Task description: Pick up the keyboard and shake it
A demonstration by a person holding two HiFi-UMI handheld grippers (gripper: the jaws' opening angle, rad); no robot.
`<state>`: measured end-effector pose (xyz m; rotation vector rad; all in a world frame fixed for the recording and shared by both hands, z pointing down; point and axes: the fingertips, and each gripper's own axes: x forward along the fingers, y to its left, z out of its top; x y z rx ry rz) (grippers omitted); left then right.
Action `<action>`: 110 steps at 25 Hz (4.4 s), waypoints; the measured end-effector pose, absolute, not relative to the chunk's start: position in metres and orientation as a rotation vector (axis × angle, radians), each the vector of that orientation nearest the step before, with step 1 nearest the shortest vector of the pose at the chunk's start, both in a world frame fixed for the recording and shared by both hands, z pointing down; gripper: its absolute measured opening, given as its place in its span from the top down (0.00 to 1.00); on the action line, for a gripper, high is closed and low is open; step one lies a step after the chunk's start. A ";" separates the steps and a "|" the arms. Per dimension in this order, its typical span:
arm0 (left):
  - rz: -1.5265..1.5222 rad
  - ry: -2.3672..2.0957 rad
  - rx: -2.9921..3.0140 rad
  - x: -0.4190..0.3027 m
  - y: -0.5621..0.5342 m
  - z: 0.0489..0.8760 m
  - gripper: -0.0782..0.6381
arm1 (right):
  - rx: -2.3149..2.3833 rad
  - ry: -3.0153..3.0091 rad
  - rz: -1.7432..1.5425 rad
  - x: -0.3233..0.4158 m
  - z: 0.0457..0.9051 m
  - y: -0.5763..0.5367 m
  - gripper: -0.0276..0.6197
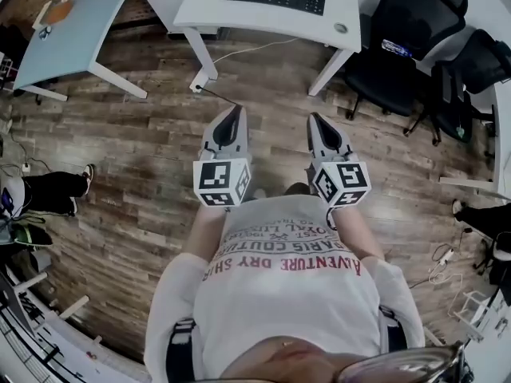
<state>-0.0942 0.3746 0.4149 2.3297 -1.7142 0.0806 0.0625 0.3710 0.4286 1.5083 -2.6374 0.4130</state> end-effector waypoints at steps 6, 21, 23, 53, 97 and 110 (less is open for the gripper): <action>0.102 -1.720 2.275 -0.107 0.312 0.438 0.85 | 1.476 -2.619 0.465 0.052 0.451 0.303 0.92; 0.071 -1.896 2.185 -0.096 0.070 0.430 0.85 | 1.346 -2.746 0.399 0.077 0.439 0.035 0.92; 0.072 -1.899 2.171 -0.091 0.038 0.431 0.85 | 1.361 -2.741 0.387 0.089 0.435 -0.002 0.92; 0.392 -1.329 2.187 -0.142 -0.260 0.564 0.85 | 1.742 -2.221 0.794 0.135 0.560 -0.231 0.92; 0.596 -0.863 1.947 -0.218 -0.310 0.710 0.53 | 1.202 -2.144 1.377 0.155 0.708 -0.273 0.58; 0.496 -0.824 1.937 -0.224 -0.313 0.701 0.59 | 1.213 -2.170 1.300 0.149 0.692 -0.266 0.62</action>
